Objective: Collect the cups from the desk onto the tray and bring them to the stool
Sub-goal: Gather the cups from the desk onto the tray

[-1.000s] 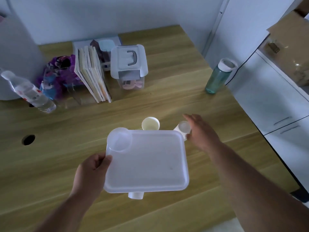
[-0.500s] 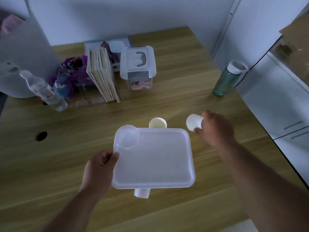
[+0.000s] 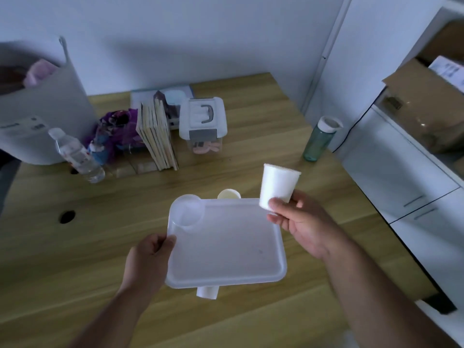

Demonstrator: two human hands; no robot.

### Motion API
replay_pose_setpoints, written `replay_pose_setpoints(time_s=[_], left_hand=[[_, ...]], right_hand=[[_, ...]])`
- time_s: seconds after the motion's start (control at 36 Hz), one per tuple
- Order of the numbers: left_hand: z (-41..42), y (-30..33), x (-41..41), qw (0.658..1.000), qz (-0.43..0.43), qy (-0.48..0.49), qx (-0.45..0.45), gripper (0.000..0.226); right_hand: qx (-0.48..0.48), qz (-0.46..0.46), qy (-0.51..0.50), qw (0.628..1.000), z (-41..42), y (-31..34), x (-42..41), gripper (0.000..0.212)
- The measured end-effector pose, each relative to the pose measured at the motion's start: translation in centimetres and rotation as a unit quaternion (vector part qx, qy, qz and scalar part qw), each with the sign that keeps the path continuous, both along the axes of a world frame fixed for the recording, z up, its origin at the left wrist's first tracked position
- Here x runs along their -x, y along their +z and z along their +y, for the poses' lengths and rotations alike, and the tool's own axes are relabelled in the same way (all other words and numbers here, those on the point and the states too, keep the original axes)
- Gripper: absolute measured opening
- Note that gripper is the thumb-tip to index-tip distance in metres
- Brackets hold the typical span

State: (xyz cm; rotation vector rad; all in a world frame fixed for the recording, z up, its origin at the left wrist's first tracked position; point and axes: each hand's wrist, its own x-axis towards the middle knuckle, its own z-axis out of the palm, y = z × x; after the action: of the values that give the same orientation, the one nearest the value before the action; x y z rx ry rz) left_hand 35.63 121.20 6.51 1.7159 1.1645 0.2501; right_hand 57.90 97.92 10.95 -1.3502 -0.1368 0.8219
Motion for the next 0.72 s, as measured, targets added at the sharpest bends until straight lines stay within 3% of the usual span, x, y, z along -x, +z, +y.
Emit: replay_pose_setpoints(time_s=[0.08, 0.17, 0.31, 0.47, 0.72], left_hand=[[-0.3, 0.2, 0.2, 1.000, -0.002, -0.006, -0.002, 0.016], [-0.7, 0.4, 0.4, 1.000, -0.001, -0.007, -0.008, 0.017], [-1.3, 0.6, 0.8, 1.000, -0.005, -0.004, 0.005, 0.017], [-1.9, 1.2, 1.1, 1.000, -0.008, -0.003, 0.016, 0.022], [-2.1, 1.3, 1.5, 1.000, -0.011, -0.005, 0.016, 0.020]], right_hand=[[0.132, -0.137, 0.024, 0.981, 0.7, -0.6, 1.5, 0.070], [0.241, -0.279, 0.055, 0.928, 1.3, -1.0, 3.0, 0.069], [0.293, -0.425, 0.054, 0.855, 1.6, -2.6, 4.2, 0.080], [0.312, -0.457, 0.050, 0.831, 1.2, -4.2, 4.4, 0.092], [0.308, -0.419, 0.057, 0.852, 0.8, -4.5, 4.6, 0.101]])
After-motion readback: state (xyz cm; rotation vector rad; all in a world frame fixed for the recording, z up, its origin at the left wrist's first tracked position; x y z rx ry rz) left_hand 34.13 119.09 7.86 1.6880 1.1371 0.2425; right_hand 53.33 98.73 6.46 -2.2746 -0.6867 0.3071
